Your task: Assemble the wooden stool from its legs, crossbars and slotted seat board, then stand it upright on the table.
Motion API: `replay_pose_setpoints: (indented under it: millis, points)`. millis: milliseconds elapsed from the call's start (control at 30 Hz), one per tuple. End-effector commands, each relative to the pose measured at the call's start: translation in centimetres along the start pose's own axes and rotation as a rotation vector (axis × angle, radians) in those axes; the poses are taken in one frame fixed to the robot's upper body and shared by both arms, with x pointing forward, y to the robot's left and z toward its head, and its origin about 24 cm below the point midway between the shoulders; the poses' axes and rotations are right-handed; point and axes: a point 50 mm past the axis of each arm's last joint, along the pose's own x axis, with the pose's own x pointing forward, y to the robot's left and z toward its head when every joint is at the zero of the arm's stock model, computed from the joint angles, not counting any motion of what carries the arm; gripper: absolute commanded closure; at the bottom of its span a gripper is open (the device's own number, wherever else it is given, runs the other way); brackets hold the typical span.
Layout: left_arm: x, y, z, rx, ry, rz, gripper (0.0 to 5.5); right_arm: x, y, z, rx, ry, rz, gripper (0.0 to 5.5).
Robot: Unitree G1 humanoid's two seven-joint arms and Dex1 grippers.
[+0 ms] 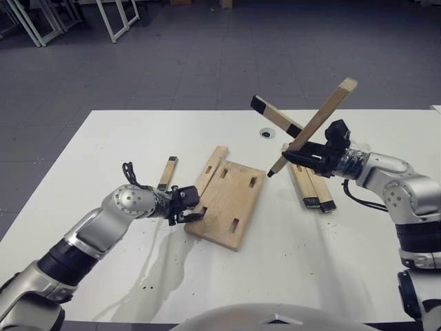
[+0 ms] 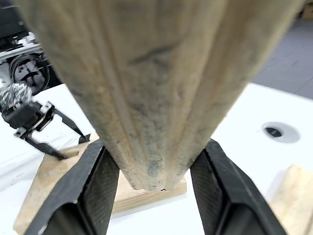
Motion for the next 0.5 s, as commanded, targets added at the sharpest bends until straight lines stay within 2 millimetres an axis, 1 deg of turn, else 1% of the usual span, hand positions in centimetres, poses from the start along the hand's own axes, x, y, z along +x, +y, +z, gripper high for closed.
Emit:
replay_pose_setpoints:
  millis: [33, 100, 233, 300, 433, 500]
  points:
    - [1.1, -0.5, -3.2, 0.047, 0.127, -0.095, 2.7, 1.7, -0.1, -0.4, -0.004, 0.023, 0.062, 3.47]
    - [1.7, 0.2, -3.0, 0.052, 0.109, -0.079, 2.7, 2.2, -0.1, -0.9, 0.006, 0.055, 0.095, 3.47]
    - [2.3, 0.2, -2.8, 0.062, 0.089, -0.08, 2.7, 2.7, 0.1, -1.9, 0.044, 0.07, 0.118, 3.47]
    - [2.5, 0.1, -2.7, 0.056, 0.08, -0.081, 2.7, 3.3, 0.1, -2.0, 0.062, 0.055, 0.115, 3.47]
    - [2.8, -0.1, -2.6, 0.055, 0.068, -0.094, 2.7, 4.0, -0.3, -1.5, 0.058, 0.035, 0.105, 3.47]
    - [2.8, -0.1, -2.5, 0.055, 0.064, -0.094, 2.7, 4.3, -0.7, -2.1, 0.05, 0.068, 0.09, 3.47]
